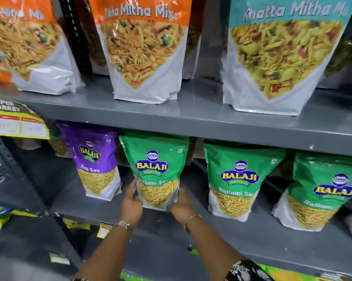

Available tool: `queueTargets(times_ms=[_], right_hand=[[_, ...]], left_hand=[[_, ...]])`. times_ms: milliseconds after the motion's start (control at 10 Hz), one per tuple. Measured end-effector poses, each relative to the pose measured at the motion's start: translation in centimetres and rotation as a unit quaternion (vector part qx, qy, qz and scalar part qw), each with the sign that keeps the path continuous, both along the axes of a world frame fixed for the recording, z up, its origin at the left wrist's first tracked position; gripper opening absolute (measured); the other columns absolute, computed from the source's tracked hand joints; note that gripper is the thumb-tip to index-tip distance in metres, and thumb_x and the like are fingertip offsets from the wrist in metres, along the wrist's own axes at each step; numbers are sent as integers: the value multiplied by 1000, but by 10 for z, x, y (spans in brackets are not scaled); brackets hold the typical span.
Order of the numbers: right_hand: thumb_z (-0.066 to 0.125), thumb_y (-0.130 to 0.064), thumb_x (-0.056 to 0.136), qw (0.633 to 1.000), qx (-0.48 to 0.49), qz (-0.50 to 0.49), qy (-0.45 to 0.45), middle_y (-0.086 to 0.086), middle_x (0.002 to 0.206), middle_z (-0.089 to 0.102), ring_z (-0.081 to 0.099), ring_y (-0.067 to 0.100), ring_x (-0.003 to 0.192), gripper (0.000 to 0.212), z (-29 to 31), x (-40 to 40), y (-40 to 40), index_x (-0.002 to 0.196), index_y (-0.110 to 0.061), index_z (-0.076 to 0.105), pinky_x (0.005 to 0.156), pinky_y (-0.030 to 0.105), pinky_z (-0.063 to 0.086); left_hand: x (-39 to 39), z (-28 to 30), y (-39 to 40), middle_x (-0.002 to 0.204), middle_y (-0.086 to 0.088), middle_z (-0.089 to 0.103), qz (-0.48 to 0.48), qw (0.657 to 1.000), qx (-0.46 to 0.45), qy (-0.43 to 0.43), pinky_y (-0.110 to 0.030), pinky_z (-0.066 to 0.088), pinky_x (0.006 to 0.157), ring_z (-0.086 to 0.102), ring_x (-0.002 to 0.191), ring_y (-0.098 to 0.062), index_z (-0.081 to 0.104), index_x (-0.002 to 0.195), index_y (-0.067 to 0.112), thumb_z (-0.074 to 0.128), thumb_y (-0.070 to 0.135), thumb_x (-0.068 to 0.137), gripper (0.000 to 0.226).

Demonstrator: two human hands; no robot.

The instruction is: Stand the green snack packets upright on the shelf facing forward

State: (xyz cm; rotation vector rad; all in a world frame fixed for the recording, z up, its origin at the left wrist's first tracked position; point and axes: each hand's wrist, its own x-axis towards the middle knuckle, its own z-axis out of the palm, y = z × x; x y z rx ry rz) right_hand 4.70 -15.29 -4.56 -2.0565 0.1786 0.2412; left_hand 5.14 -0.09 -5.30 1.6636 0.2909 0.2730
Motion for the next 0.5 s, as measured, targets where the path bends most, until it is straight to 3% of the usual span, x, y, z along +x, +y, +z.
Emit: queueTargets(times_ms=[100,200,300,400,500], right_hand=[[64,-10,69,999,31,-22,6,15,118,60,59,33,106,49,5,-5,-5,117,-10,52,84,39,50],[61,-3,68,998,53,-16,12,11,116,60,57,26,98,49,13,-12,-17,115,-11,50,80,36,49],[59,0,73,998,58,2,19,8,124,56,52,23,101,55,18,-19,-24,124,-14,44,86,37,49],[58,1,77,999,36,40,4,8,135,50,51,20,103,66,32,-25,-31,137,-13,34,84,29,50],[64,-6,79,996,-34,84,-9,8,145,39,52,24,114,82,36,-52,-33,146,-12,17,87,22,50]], left_hand=[[2,-16,-1,144,-19,43,-12,1000,-4,-11,-53,35,110,41,134,-33,43,133,11,37,-27,74,70],[-3,-9,-15,145,-17,41,-21,1000,-13,-6,-43,34,111,40,132,-26,38,137,2,36,-27,75,68],[-1,-15,-20,146,-12,42,-34,999,-5,-11,-48,34,112,40,135,-27,39,138,7,38,-24,75,71],[-10,0,-24,147,-13,42,-22,999,-17,23,-48,35,111,41,135,-30,38,139,9,37,-22,75,71],[-52,7,-26,152,-12,32,29,998,44,28,-40,34,110,36,137,-29,29,143,7,40,-20,76,73]])
